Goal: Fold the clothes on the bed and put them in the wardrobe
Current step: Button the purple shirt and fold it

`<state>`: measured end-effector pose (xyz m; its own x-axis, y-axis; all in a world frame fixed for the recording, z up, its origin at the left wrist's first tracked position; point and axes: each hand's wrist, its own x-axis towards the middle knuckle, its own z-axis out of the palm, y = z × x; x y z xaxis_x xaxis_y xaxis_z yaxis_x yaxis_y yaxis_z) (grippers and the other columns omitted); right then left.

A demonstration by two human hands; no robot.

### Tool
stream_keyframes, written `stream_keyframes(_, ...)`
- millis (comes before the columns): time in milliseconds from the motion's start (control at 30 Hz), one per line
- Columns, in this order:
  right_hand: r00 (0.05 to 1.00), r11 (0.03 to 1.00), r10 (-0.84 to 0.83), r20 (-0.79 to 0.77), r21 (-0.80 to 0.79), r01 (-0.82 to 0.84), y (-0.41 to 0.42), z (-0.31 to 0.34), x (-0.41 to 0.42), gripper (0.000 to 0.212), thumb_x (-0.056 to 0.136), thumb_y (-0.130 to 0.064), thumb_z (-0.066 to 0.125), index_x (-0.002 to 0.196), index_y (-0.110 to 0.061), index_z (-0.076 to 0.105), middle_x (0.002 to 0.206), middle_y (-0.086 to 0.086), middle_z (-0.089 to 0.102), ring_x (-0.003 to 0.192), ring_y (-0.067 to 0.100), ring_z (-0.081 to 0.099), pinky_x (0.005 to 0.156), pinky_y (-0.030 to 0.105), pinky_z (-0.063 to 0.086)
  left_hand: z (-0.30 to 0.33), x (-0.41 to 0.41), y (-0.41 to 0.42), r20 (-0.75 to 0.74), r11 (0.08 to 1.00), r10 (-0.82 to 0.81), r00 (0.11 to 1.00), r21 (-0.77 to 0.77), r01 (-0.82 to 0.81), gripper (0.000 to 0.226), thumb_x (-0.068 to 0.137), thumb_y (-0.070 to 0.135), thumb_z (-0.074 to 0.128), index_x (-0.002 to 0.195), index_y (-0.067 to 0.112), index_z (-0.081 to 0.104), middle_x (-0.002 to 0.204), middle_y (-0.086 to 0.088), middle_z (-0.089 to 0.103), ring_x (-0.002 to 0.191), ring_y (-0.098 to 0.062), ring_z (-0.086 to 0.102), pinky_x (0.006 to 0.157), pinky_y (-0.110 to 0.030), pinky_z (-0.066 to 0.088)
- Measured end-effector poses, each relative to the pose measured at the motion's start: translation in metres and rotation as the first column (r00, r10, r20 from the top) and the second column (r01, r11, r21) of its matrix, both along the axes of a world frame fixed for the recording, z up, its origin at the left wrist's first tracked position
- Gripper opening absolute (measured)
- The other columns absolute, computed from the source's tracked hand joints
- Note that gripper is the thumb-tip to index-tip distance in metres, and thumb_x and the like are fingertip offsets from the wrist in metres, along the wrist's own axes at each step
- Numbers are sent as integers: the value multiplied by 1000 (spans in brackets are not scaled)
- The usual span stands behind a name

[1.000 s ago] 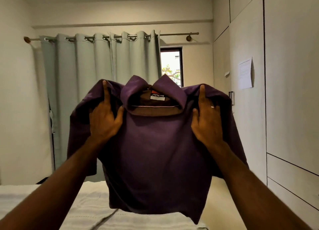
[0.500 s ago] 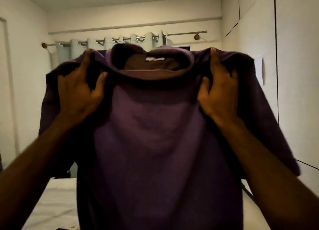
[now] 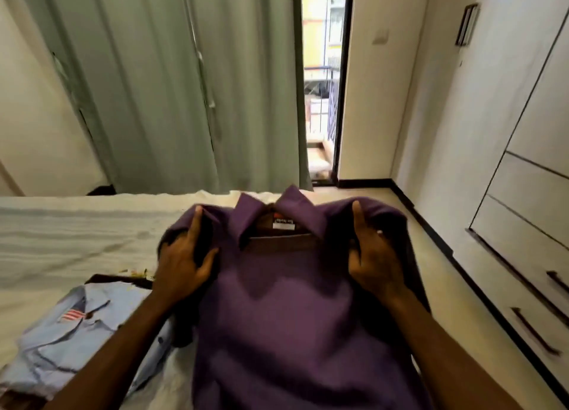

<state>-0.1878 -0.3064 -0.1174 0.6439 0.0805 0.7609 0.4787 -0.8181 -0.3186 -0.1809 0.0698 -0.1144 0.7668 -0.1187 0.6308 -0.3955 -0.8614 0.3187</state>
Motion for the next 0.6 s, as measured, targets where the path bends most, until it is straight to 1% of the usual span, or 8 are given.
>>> stream_keyframes(67, 990, 997, -39, -134, -71, 30, -3, -41, 7, 102, 78, -4, 54, 161, -31, 2, 85, 18, 68, 50, 24, 50, 48, 31, 44, -48, 17, 8, -139, 998, -7, 990, 63, 16, 93, 85, 52, 48, 162, 27, 3, 97, -16, 69, 84, -37, 67, 76, -45, 52)
stream_keyframes(133, 977, 990, -65, -205, -134, 38, -6, -74, 24, 96, 79, -6, 54, 162, -24, 8, 100, 17, 71, 53, 26, 55, 55, 37, 49, -82, 36, 11, -211, 993, 0, 978, 115, 24, 93, 84, 53, 47, 162, 30, 2, 96, -14, 69, 84, -38, 67, 76, -48, 53)
stream_keyframes(233, 967, 979, -92, -239, -201, 44, -10, -103, 39, 92, 84, -11, 52, 162, -22, 5, 118, 11, 70, 64, 27, 61, 78, 45, 52, -106, 49, 9, -203, 985, 23, 979, 170, 12, 92, 84, 54, 46, 162, 24, 9, 99, -12, 70, 90, -38, 67, 82, -55, 50)
stream_keyframes(300, 965, 976, -92, -246, -215, 38, -14, -119, 58, 91, 86, -13, 53, 162, -22, 4, 119, 10, 69, 65, 27, 60, 78, 46, 52, -116, 64, 6, -205, 986, 37, 978, 169, -1, 91, 85, 55, 46, 162, 21, 12, 100, -11, 70, 93, -37, 67, 86, -56, 47)
stream_keyframes(433, 967, 984, -63, -246, -177, 19, -21, -130, 95, 85, 89, -17, 48, 162, -22, 5, 109, 8, 69, 65, 28, 60, 72, 45, 51, -124, 96, 3, -172, 990, 44, 984, 139, -20, 91, 87, 55, 47, 162, 20, 10, 102, -14, 71, 96, -38, 68, 92, -60, 44)
stream_keyframes(500, 952, 986, -84, -293, -161, 38, -23, -137, 132, 78, 91, -19, 45, 162, -21, 12, 115, 10, 69, 79, 32, 63, 85, 50, 51, -126, 129, -2, -222, 994, 55, 973, 107, -32, 92, 87, 54, 49, 162, 28, 3, 114, -14, 70, 105, -38, 66, 96, -60, 41)
stream_keyframes(533, 925, 989, -90, -370, -142, 40, -24, -142, 159, 76, 92, -19, 45, 162, -21, 14, 123, 12, 67, 95, 34, 64, 97, 52, 47, -128, 151, -8, -298, 996, 68, 952, 81, -46, 92, 87, 54, 50, 161, 33, 0, 126, -13, 67, 115, -38, 62, 101, -60, 39)
stream_keyframes(600, 761, 990, -106, -640, -137, 23, -23, -146, 203, 74, 98, -23, 46, 162, -22, 10, 149, 11, 52, 133, 32, 48, 116, 54, 29, -130, 196, -20, -546, 993, 101, 832, -1, -121, 94, 90, 58, 55, 158, 43, -7, 151, -7, 51, 134, -38, 50, 113, -57, 34)
